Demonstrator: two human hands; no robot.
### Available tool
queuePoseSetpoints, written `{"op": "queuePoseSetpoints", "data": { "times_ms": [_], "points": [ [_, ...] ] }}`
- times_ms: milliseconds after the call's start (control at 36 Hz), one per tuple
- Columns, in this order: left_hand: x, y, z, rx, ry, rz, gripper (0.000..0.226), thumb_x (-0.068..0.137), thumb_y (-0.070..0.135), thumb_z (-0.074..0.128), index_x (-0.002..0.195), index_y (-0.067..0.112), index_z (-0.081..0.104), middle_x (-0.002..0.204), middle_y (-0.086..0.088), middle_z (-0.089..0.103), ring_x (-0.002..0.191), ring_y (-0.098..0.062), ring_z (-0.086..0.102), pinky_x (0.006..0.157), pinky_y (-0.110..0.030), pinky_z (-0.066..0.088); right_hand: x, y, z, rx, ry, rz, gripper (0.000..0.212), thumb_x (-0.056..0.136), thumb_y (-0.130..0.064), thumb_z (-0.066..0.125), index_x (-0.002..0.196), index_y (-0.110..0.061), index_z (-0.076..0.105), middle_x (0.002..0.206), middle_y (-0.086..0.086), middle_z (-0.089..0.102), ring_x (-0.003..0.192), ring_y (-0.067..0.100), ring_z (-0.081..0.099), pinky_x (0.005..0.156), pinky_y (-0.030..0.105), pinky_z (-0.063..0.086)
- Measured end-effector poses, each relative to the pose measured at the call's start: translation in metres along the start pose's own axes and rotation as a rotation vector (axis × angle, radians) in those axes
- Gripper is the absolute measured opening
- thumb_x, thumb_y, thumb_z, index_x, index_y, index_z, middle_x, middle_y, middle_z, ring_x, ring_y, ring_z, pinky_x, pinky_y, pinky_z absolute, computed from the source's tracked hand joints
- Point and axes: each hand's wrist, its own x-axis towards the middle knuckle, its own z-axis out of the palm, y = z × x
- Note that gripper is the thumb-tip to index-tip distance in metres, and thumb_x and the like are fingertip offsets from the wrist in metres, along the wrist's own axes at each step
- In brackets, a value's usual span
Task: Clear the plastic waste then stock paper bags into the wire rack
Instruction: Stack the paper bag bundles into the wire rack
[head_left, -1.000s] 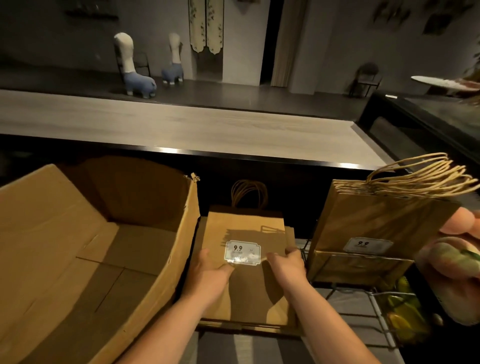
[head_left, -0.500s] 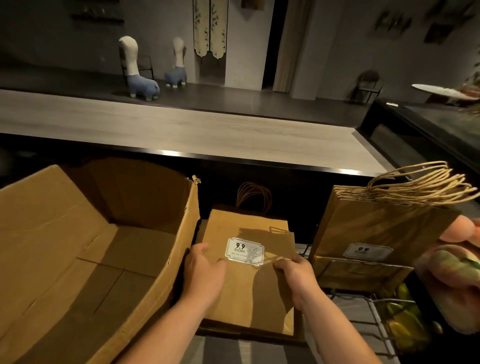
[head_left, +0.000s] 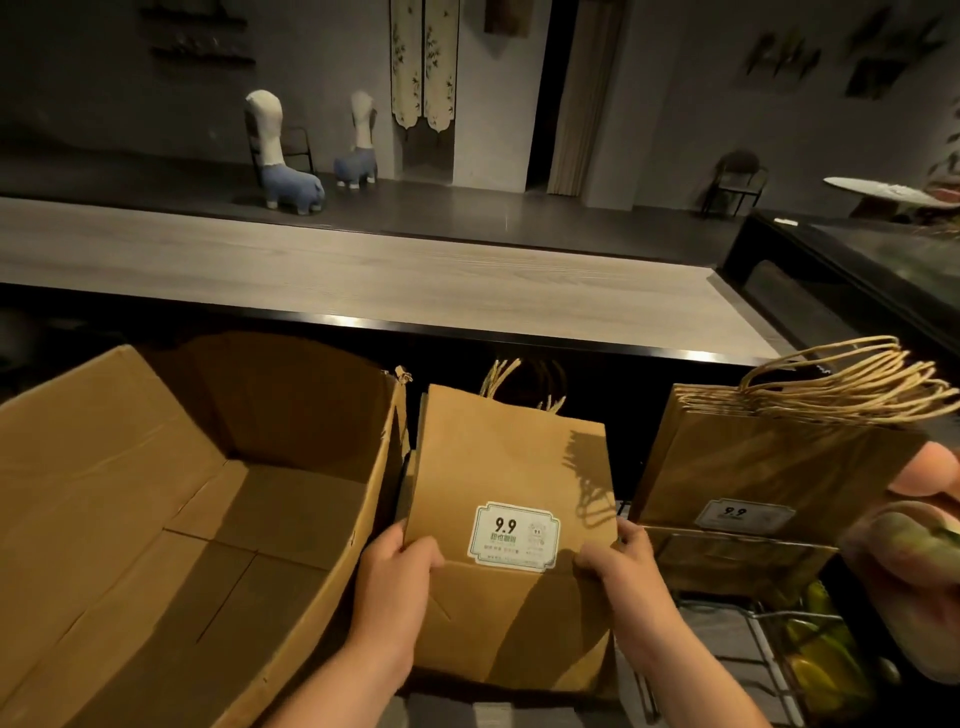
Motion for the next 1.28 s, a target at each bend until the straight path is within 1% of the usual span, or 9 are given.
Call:
{"op": "queuePoseSetpoints", "data": {
  "times_ms": [250,389,444,500,639,806,1028,1139,1278],
  "points": [
    [-0.022,0.011,-0.001,-0.154,0.032,0.22,0.029,0.085,-0.011,0.048,0.089,0.01,0.068,0.076,-0.003,0.073,0.074,-0.013,0.069,0.059,-0.02,0.05,-0.049,-0.027,-0.015,0.091,-0.041,-0.363,0.034,0.082,0.019,0.052,0.098,-0.008,0.064,0.08,0.011,0.073,0.074,0.022,0.068,0.065,0.034,0.052],
    [-0.008,0.006,0.009,-0.061,0.182,0.283,0.015,0.089,0.013,0.053,0.096,0.006,0.064,0.079,-0.009,0.061,0.085,-0.009,0.065,0.079,-0.011,0.046,-0.032,-0.023,-0.02,-0.034,0.074,-0.492,0.014,0.069,-0.008,0.066,0.081,-0.003,0.065,0.063,-0.004,0.069,0.064,0.013,0.065,0.067,0.039,0.049],
    [-0.001,0.001,0.013,-0.087,0.237,0.207,0.009,0.096,0.021,0.049,0.094,0.026,0.056,0.097,0.0,0.054,0.094,-0.016,0.056,0.081,-0.005,0.038,-0.026,-0.02,-0.018,-0.023,0.046,-0.46,0.016,0.069,-0.009,0.066,0.084,-0.004,0.064,0.065,-0.003,0.069,0.073,0.025,0.069,0.066,0.035,0.051],
    [0.008,-0.006,0.014,-0.052,0.249,0.138,0.017,0.098,0.019,0.047,0.112,0.025,0.054,0.117,0.002,0.048,0.108,-0.021,0.049,0.095,-0.026,0.036,-0.022,-0.016,-0.009,-0.006,0.027,-0.423,0.021,0.077,0.0,0.068,0.094,-0.011,0.064,0.077,-0.002,0.072,0.087,0.028,0.07,0.072,0.037,0.054],
    [0.013,-0.017,0.017,-0.109,0.17,0.049,0.007,0.093,0.01,0.055,0.09,0.017,0.056,0.093,0.001,0.059,0.085,-0.012,0.055,0.075,-0.031,0.039,-0.008,0.007,-0.005,-0.061,-0.041,-0.351,0.052,0.085,0.013,0.06,0.119,-0.026,0.053,0.105,-0.008,0.072,0.101,0.006,0.066,0.079,0.018,0.054],
    [0.02,-0.02,0.025,-0.114,0.133,0.149,0.016,0.094,0.012,0.054,0.107,0.017,0.061,0.101,0.001,0.064,0.093,-0.014,0.058,0.068,-0.027,0.043,-0.005,0.012,-0.011,-0.176,0.001,-0.392,0.051,0.083,-0.001,0.07,0.122,-0.028,0.053,0.114,-0.013,0.069,0.111,0.002,0.062,0.105,0.038,0.047],
    [0.01,0.001,0.049,-0.098,-0.03,0.376,0.038,0.086,0.01,0.068,0.115,0.031,0.055,0.112,0.005,0.068,0.107,-0.015,0.062,0.092,-0.042,0.05,-0.024,-0.036,-0.045,-0.193,0.053,-0.577,0.045,0.087,-0.006,0.069,0.114,-0.039,0.053,0.111,-0.019,0.067,0.11,-0.001,0.061,0.097,0.032,0.053],
    [0.001,0.018,0.078,-0.056,-0.054,0.518,0.043,0.083,0.004,0.07,0.109,0.036,0.055,0.106,0.012,0.066,0.1,-0.004,0.062,0.086,-0.027,0.048,-0.023,-0.051,-0.073,-0.203,0.098,-0.646,0.056,0.089,-0.003,0.066,0.12,-0.044,0.045,0.117,-0.026,0.058,0.11,-0.015,0.053,0.089,0.01,0.048],
    [0.006,0.027,0.105,0.026,-0.08,0.64,0.06,0.066,0.038,0.076,0.122,0.021,0.059,0.108,0.02,0.066,0.103,0.008,0.059,0.09,-0.023,0.047,-0.017,-0.052,-0.107,-0.207,0.141,-0.664,0.059,0.087,0.012,0.06,0.135,-0.018,0.044,0.12,-0.009,0.056,0.125,0.006,0.053,0.083,0.006,0.047]
  ]
}}
